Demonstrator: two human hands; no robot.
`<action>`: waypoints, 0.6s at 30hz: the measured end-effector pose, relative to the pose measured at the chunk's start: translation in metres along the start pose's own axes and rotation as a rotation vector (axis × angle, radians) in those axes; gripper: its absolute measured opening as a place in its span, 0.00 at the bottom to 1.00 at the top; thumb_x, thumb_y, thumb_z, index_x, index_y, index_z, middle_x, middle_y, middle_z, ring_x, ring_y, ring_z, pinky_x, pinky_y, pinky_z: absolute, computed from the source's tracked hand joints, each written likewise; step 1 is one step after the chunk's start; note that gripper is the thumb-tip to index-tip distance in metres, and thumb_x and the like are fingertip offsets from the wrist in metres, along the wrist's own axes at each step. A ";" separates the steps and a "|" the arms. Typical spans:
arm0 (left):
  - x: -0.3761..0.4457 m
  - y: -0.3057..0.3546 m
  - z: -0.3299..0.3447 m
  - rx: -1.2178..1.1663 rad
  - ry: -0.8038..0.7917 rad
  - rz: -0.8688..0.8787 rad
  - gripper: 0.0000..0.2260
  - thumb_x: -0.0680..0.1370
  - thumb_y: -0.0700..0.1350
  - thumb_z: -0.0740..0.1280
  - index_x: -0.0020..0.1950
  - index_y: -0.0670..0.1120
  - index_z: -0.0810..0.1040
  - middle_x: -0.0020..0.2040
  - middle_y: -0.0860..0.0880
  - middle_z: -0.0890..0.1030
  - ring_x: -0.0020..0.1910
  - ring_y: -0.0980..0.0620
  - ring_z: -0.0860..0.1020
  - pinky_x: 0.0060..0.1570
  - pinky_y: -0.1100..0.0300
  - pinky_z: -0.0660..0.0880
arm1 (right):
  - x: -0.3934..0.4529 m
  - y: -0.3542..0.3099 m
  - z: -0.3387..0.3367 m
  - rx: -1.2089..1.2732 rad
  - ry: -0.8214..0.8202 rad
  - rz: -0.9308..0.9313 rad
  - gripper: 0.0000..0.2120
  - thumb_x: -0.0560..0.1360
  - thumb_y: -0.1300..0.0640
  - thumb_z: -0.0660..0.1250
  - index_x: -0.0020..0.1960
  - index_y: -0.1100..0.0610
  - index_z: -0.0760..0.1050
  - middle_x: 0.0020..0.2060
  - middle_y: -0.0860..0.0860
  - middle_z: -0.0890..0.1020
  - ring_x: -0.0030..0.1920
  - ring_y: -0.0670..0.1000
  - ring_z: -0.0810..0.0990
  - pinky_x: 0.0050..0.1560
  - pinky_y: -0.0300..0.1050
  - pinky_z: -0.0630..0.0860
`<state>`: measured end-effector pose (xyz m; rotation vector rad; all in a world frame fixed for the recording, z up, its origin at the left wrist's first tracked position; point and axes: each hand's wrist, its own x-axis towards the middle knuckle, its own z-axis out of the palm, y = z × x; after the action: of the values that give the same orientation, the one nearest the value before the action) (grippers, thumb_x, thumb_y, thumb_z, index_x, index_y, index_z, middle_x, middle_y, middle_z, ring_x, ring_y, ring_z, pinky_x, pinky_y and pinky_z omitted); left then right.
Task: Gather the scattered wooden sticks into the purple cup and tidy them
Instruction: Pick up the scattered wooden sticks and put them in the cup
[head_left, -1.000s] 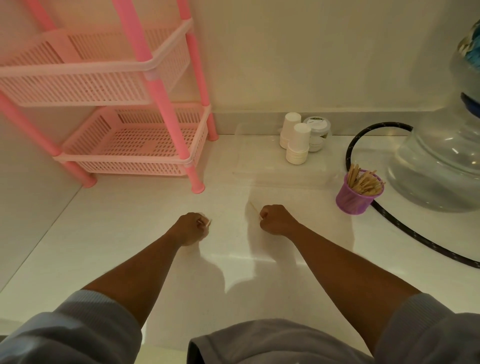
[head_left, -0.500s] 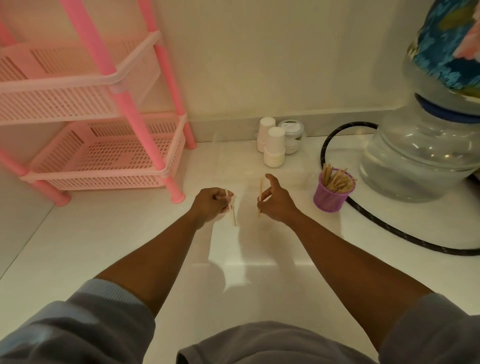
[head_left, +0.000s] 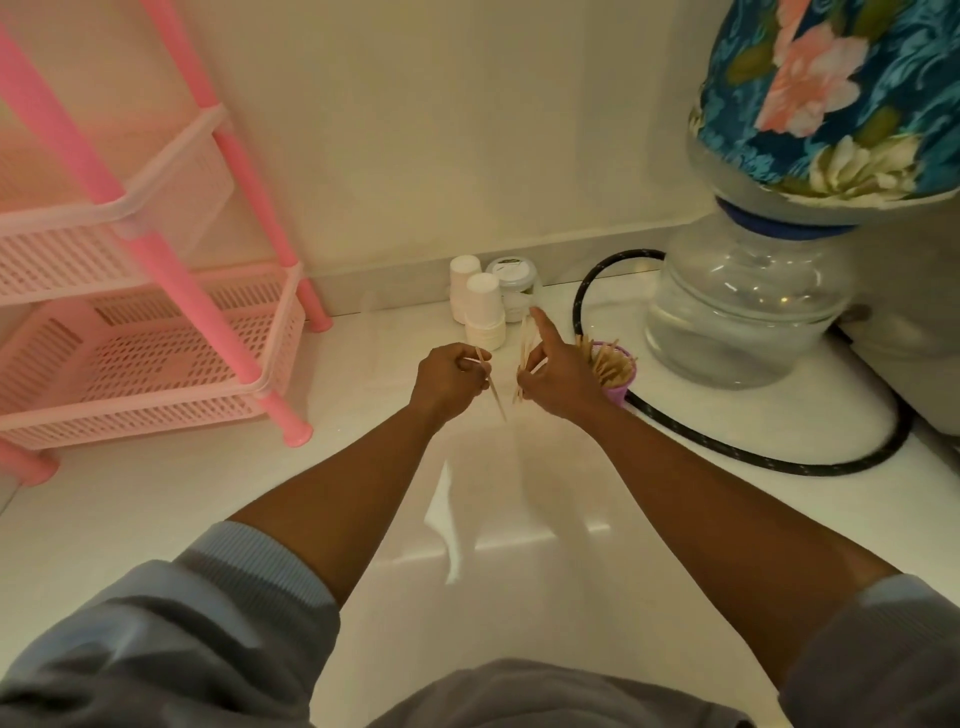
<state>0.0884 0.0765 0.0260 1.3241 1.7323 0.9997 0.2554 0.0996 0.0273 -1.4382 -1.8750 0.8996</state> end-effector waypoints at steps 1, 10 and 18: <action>0.003 0.005 0.005 0.010 -0.004 0.019 0.05 0.77 0.40 0.69 0.52 0.47 0.81 0.40 0.49 0.84 0.41 0.51 0.84 0.51 0.51 0.82 | 0.001 0.001 -0.006 -0.008 0.026 -0.004 0.42 0.72 0.62 0.70 0.77 0.45 0.50 0.39 0.50 0.77 0.41 0.51 0.81 0.44 0.47 0.80; 0.018 0.045 0.047 0.068 -0.035 0.259 0.09 0.78 0.38 0.65 0.56 0.48 0.79 0.38 0.50 0.82 0.38 0.55 0.82 0.46 0.53 0.82 | 0.013 0.010 -0.054 0.020 0.199 -0.050 0.28 0.73 0.63 0.65 0.72 0.55 0.66 0.39 0.52 0.78 0.41 0.51 0.79 0.48 0.50 0.79; 0.035 0.067 0.076 0.122 -0.030 0.356 0.09 0.80 0.40 0.63 0.55 0.48 0.81 0.39 0.51 0.82 0.39 0.56 0.82 0.43 0.64 0.76 | 0.021 0.021 -0.078 -0.019 0.344 -0.014 0.25 0.76 0.60 0.65 0.71 0.52 0.66 0.43 0.47 0.78 0.41 0.47 0.79 0.42 0.36 0.73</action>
<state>0.1764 0.1335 0.0499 1.7602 1.5876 1.0729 0.3246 0.1353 0.0575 -1.4821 -1.6376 0.5843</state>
